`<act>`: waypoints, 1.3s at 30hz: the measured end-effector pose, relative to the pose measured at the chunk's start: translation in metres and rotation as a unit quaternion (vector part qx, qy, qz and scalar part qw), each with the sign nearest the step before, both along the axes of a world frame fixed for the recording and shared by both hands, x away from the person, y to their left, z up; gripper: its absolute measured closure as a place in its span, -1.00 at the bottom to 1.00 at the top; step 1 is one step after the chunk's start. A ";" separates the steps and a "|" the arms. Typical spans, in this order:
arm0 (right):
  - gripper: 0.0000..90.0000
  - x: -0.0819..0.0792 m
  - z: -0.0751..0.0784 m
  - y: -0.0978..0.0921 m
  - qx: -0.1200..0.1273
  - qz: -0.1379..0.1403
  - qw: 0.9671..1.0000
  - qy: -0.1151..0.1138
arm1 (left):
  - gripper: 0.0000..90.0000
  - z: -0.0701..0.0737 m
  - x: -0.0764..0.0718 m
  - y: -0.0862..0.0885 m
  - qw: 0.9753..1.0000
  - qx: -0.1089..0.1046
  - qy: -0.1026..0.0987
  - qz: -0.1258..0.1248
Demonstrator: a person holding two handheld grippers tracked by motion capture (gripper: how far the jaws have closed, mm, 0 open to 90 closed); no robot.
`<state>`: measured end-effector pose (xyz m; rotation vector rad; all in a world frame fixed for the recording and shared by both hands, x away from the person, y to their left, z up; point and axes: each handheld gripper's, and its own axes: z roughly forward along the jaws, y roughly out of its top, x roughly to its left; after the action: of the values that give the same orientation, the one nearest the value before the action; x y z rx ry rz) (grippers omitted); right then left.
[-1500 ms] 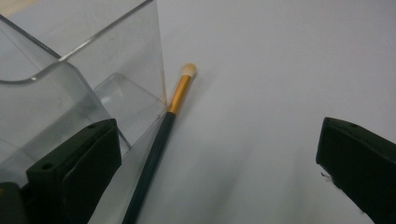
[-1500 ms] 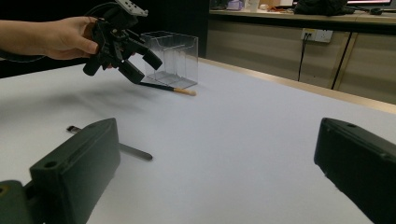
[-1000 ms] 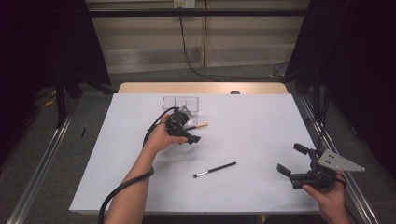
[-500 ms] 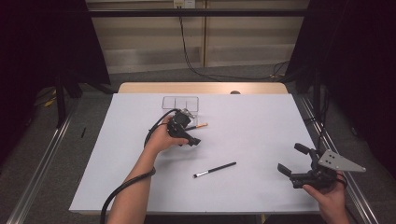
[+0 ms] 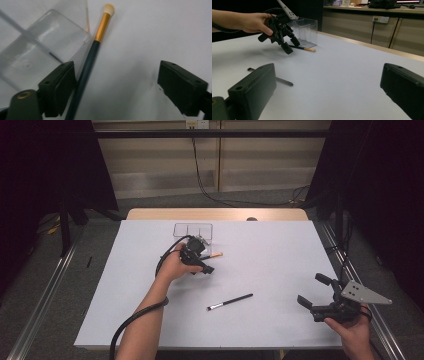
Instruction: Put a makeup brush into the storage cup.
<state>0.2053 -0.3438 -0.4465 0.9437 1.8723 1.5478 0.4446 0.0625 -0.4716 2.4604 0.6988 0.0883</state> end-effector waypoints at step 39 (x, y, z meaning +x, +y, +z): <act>-1.00 -0.002 0.000 -0.003 -0.001 -0.005 1.000 0.003 | 0.71 0.013 0.004 -0.020 0.996 0.059 0.023 -0.065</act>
<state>0.2034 -0.3467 -0.4465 0.9555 1.8704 1.5392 0.4481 0.0429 -0.4587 2.6221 0.5650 0.0237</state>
